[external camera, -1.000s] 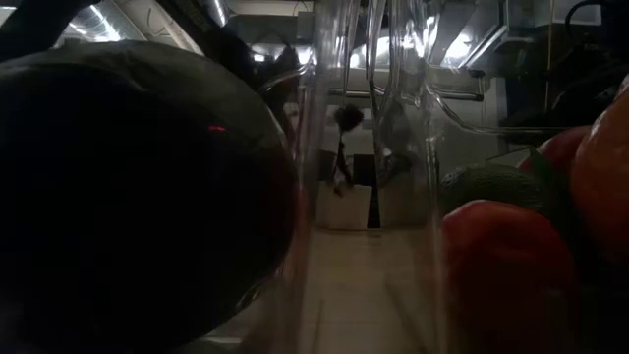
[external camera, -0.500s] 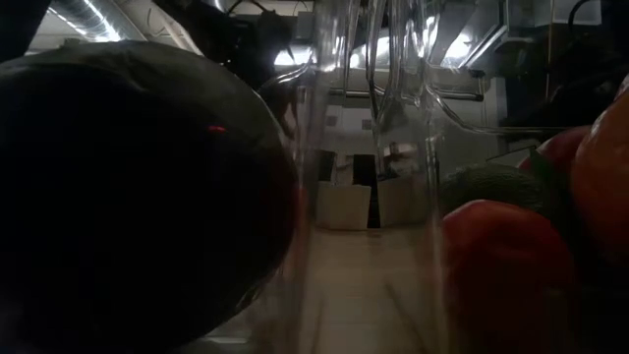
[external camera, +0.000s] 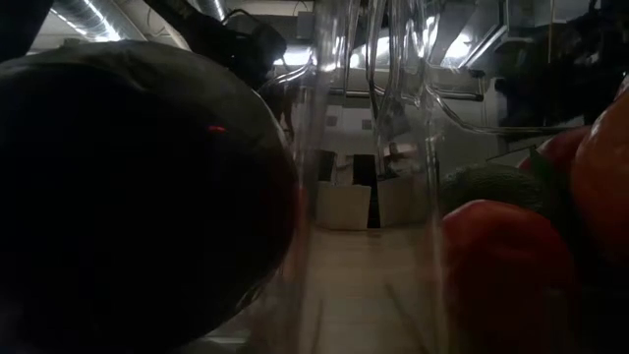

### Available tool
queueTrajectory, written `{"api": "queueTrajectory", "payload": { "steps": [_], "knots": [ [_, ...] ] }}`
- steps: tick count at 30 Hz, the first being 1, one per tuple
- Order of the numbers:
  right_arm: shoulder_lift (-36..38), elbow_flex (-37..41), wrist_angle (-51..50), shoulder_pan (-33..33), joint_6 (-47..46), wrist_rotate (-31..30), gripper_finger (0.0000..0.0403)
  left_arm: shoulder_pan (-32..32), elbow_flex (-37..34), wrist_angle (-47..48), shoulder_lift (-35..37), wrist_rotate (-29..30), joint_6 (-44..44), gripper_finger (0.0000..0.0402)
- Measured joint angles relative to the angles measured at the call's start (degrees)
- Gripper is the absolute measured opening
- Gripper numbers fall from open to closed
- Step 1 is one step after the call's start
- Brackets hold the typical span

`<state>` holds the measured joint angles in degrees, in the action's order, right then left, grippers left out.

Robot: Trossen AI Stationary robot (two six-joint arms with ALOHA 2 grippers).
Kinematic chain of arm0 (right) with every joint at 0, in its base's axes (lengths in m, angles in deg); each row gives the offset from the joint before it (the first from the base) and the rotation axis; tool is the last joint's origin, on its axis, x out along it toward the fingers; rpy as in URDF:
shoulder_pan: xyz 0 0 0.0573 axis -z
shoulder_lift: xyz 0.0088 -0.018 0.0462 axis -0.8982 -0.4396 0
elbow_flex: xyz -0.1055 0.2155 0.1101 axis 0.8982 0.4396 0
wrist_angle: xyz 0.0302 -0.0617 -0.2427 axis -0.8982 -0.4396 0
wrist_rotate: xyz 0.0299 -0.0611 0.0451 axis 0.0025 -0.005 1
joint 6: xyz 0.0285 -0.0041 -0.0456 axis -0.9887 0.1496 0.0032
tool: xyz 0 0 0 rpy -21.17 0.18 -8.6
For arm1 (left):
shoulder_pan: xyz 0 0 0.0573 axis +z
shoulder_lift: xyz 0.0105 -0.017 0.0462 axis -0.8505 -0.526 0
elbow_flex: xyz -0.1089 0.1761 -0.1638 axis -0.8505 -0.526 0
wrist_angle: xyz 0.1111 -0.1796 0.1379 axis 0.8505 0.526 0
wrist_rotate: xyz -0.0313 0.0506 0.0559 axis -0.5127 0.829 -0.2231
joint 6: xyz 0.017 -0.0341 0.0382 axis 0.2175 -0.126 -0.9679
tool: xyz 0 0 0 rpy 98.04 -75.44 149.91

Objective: Sort produce into baskets
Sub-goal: Put the green mushroom into the white bin

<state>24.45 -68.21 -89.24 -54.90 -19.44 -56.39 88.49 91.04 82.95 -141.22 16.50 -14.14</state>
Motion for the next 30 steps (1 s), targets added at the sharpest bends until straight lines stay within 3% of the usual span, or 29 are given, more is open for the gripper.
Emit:
{"api": "queueTrajectory", "payload": {
  "steps": [4,14,30],
  "knots": [
    [-0.1,3.9,4.8,0.0,-0.1,0.5,0.0033,0.3,0.0,0.0,0.0,0.1,-2.3,0.0111],
    [0.0,4.2,3.1,0.0,-0.5,0.7,0.0033,0.2,-0.3,0.2,0.0,0.1,-9.1,0.0111],
    [0.0,4.4,2.5,0.0,-0.7,0.7,0.0033,0.2,-0.4,13.1,-1.8,0.0,-15.8,0.0111]
  ]
}}
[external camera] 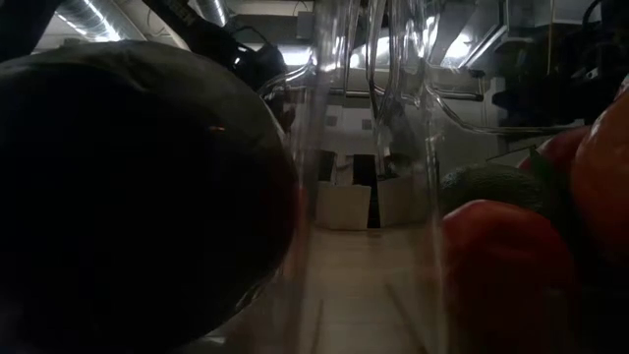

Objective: Sort produce into baskets
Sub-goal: Put the green mushroom into the white bin, then return to Home Position

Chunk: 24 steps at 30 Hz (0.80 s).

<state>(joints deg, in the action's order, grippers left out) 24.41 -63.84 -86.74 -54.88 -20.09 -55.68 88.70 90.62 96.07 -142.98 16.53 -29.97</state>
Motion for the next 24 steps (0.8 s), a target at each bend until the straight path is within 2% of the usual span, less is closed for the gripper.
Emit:
{"api": "queueTrajectory", "payload": {
  "steps": [7,16,24],
  "knots": [
    [0.0,0.0,-0.1,0.0,0.0,0.0,0.0033,0.0,0.0,4.7,0.0,0.0,-4.7,0.0111],
    [0.0,0.0,-0.2,0.0,0.0,0.0,0.0033,0.0,0.0,8.3,-0.1,2.5,-3.2,0.0115],
    [0.0,0.1,-0.3,0.0,0.0,0.0,0.0033,0.1,0.0,8.0,-0.1,2.7,-2.5,0.0188]
  ]
}}
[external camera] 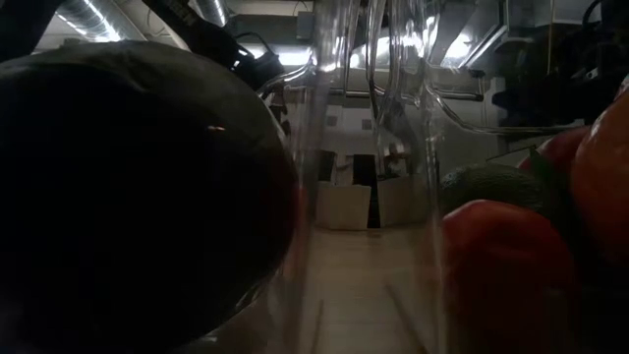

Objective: Sort produce into baskets
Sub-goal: Return to Home Position

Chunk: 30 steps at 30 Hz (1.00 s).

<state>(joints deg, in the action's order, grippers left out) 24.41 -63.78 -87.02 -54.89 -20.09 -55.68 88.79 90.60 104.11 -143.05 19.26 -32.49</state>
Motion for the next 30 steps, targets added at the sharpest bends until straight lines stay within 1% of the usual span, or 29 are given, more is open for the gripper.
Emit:
{"api": "queueTrajectory", "payload": {
  "steps": [3,5,8,12,15,17,22,24,26,28,30],
  "knots": [
    [0.0,0.0,0.0,0.0,0.0,0.0,0.0033,0.0,0.0,-0.1,0.1,0.0,0.0,0.0204],
    [0.0,0.0,0.0,0.0,0.0,0.0,0.0033,0.0,0.1,0.1,0.5,0.0,-0.1,0.0206],
    [0.0,0.0,0.0,0.0,0.0,0.0,0.0033,0.2,0.7,0.3,2.6,-1.3,-2.1,0.0201],
    [0.0,0.0,0.0,0.0,0.0,0.0,0.0033,0.3,1.2,0.2,7.5,-2.8,-6.4,0.0185],
    [0.0,0.0,0.0,0.0,0.0,0.0,0.0033,0.3,1.2,0.9,13.0,-3.4,-10.9,0.0166],
    [0.0,0.0,0.0,0.0,0.0,0.0,0.0033,0.2,1.2,2.9,17.4,-3.8,-13.3,0.0147],
    [0.0,0.0,0.1,0.0,0.0,0.0,0.0033,-1.2,0.4,9.0,29.2,-5.6,-16.7,0.0077],
    [0.0,0.0,0.1,0.0,0.0,0.0,0.0033,-2.2,-1.9,10.0,34.3,-6.1,-16.8,0.0043],
    [0.0,0.0,0.2,0.0,0.1,0.0,0.0033,-3.5,-6.0,9.5,39.3,-6.2,-16.7,0.0014],
    [0.0,0.0,0.5,0.0,0.1,-0.1,0.0033,-5.0,-11.9,7.5,44.8,-6.3,-16.7,0.0006],
    [0.0,0.0,0.8,0.0,0.1,-0.1,0.0033,-6.9,-18.8,2.7,50.7,-6.6,-17.2,0.0013]
  ]
}}
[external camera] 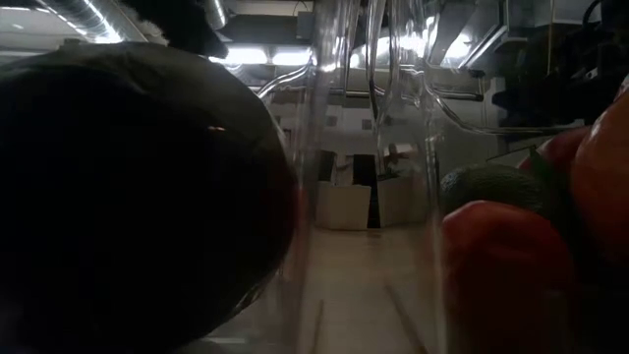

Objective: Sort produce into baskets
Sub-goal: Return to Home Position

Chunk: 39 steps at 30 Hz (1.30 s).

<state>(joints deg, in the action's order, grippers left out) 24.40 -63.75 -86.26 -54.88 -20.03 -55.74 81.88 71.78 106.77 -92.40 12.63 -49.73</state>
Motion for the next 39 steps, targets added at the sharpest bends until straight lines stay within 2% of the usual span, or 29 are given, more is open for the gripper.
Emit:
{"api": "queueTrajectory", "payload": {
  "steps": [5,7,14,25,33,39],
  "knots": [
    [0.0,0.0,0.1,0.0,0.0,0.0,0.0033,-2.8,-18.6,-16.7,13.8,-7.7,-3.7,0.0019],
    [0.0,0.0,0.1,0.0,0.0,0.0,0.0033,-3.0,-24.7,-22.3,18.9,-8.7,-3.7,0.0013],
    [0.0,0.0,0.1,0.0,0.0,0.0,0.0033,-2.0,-38.2,-26.1,34.1,-8.6,-0.9,0.0005],
    [0.0,0.0,0.1,0.0,0.0,0.0,0.0033,-2.1,-48.4,-25.2,54.0,-8.6,-0.7,0.0007],
    [0.0,0.0,0.1,0.0,0.0,0.0,0.0033,-2.3,-52.4,-25.0,53.8,-8.7,0.9,0.0005],
    [0.0,0.0,0.1,0.0,0.0,0.0,0.0033,-2.3,-52.3,-24.5,53.8,-9.3,1.1,0.0002]
  ]
}}
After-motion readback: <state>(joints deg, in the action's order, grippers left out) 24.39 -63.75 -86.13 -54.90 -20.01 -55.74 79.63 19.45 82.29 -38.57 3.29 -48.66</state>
